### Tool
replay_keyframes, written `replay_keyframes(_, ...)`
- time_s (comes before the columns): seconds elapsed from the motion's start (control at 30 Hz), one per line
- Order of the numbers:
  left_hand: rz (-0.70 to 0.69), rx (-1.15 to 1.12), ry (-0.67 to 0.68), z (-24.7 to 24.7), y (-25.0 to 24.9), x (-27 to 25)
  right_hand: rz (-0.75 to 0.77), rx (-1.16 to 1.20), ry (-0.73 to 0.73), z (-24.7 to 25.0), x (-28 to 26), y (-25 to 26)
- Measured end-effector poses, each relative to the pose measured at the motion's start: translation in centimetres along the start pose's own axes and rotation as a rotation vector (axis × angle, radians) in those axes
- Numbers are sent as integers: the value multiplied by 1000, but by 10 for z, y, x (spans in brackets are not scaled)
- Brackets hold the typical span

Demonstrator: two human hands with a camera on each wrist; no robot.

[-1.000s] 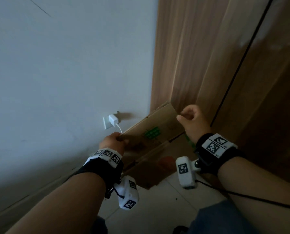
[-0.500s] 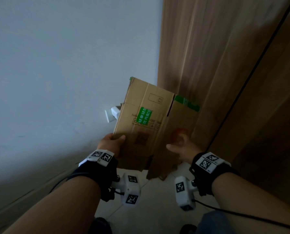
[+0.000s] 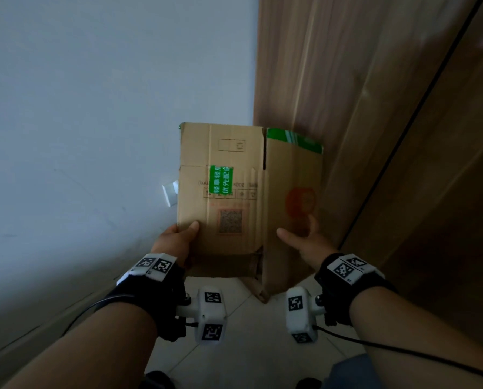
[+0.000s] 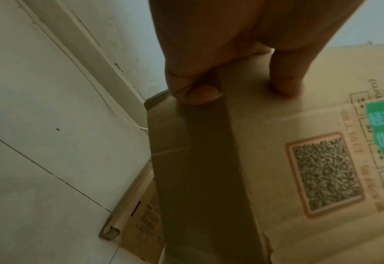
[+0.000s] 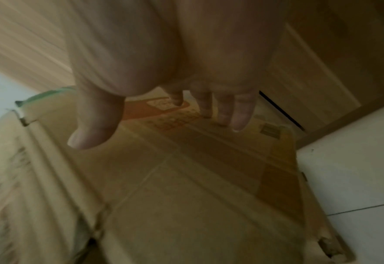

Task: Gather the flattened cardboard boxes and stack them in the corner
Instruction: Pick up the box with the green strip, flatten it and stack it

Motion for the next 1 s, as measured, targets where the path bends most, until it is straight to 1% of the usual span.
replay_keyframes(0.1,21,-31,15,2,3,4,12,-4,-52,13,0,3)
replay_keyframes(0.2,18,-55,30,2,3,6,18,58,-117,29,1,6)
replay_keyframes(0.4,27,-119,62,5,4,10,-48,144,-165,50,1,2)
replay_keyframes(0.43,31,-124,68,5,4,10,-54,156,-157,50,2,2)
replay_keyframes(0.5,34,-124,59,5,4,9,-78,189,-92,44,0,2)
replay_keyframes(0.57,24,-108,23,7,1,9,-76,237,-22,39,6,1)
replay_keyframes(0.63,-4,-45,-19,7,-4,9,-68,248,29,36,14,-2)
replay_keyframes(0.7,-37,21,-25,2,-9,5,-79,230,79,24,11,0)
replay_keyframes(0.77,-48,31,7,-9,-9,1,-81,200,117,10,3,3)
replay_keyframes(0.9,-33,-36,126,-30,-9,-15,-97,177,86,3,-4,5)
replay_keyframes(1.0,-63,-28,227,-46,-17,-29,-100,199,92,0,0,4)
Point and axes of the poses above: each hand's wrist, its own x-axis towards the middle knuckle, its own z-axis out of the back of the hand, y = z × x, the point moved 10 cm from there along x, towards the middle knuckle, and after that the axes turned 15 degrees about x, right-handed, at the moved point
